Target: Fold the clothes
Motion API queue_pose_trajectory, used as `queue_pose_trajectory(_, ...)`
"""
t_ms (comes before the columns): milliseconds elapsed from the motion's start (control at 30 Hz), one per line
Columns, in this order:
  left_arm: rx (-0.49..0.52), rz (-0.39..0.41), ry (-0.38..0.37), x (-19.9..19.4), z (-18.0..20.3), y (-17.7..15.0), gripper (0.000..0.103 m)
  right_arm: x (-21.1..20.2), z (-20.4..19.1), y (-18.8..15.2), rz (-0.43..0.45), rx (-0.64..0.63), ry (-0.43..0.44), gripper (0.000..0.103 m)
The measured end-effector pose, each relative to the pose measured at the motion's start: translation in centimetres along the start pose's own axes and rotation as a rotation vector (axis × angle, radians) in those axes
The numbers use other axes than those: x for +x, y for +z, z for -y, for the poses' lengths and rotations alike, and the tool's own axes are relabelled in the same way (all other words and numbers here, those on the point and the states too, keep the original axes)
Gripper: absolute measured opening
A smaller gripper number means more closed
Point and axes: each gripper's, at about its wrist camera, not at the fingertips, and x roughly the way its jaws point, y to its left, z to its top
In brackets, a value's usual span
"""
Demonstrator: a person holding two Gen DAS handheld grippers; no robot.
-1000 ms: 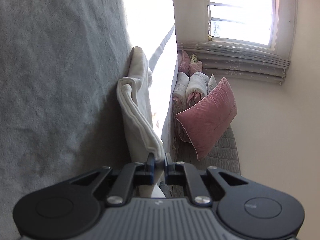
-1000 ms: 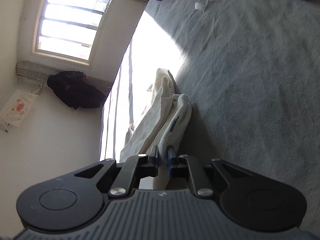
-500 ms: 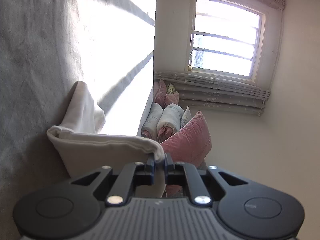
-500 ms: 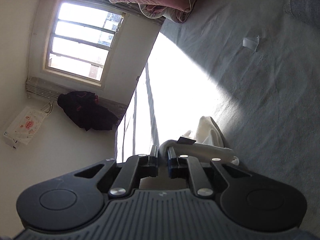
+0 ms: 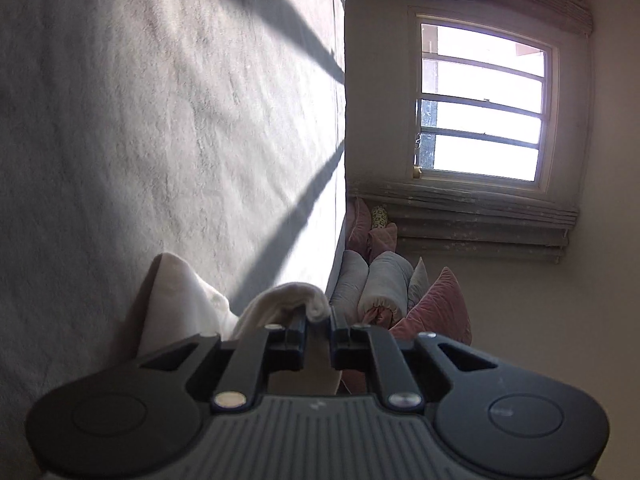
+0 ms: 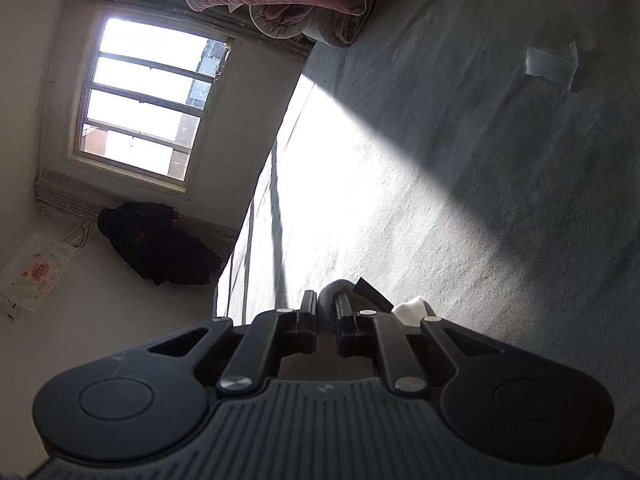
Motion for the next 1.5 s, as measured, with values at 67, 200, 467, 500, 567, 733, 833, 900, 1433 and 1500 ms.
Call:
queue_pose_trajectory(67,0.016,0.015,0.016,0.4,-0.5,0.5,0.014,0.9,0.7,0.0,-0.011,-0.008,0.008,0.016)
queue_pose_trajectory(200,0.080,0.058,0.047,0.2,0.0,1.2,0.043,1.2,1.0,-0.1,0.005,-0.067,0.018,0.027)
queue_pose_trajectory(467,0.915,0.066,0.271,1.4,7.3,-4.5,0.043,0.6,-5.2,-4.1,0.195,-0.633,-0.108,0.050)
queue_pose_trajectory(500,0.989,0.039,0.291,2.2,7.5,-5.4,0.042,1.7,-6.0,-5.4,0.197,-0.752,-0.143,0.049)
queue_pose_trajectory(567,1.094,-0.013,0.328,3.5,7.3,-6.6,0.039,3.3,-6.6,-7.9,0.175,-0.937,-0.192,0.046)
queue_pose_trajectory(733,1.202,-0.062,0.405,5.6,5.9,-7.1,0.036,7.4,-6.6,-11.4,0.114,-1.255,-0.331,0.030)
queue_pose_trajectory(833,1.186,-0.055,0.418,6.1,5.1,-5.9,0.024,9.5,-4.4,-9.0,0.079,-1.209,-0.438,0.028)
queue_pose_trajectory(900,1.114,-0.043,0.404,5.6,4.6,-4.5,0.009,9.9,-3.1,-7.0,0.043,-1.115,-0.434,0.025)
queue_pose_trajectory(1433,0.665,-0.057,0.393,-1.4,3.8,-1.4,0.066,4.5,-5.9,-10.6,0.079,-1.005,-0.268,0.033)
queue_pose_trajectory(1500,0.640,-0.071,0.407,-1.9,3.7,-1.8,0.066,4.6,-6.0,-11.5,0.052,-1.011,-0.242,0.033)
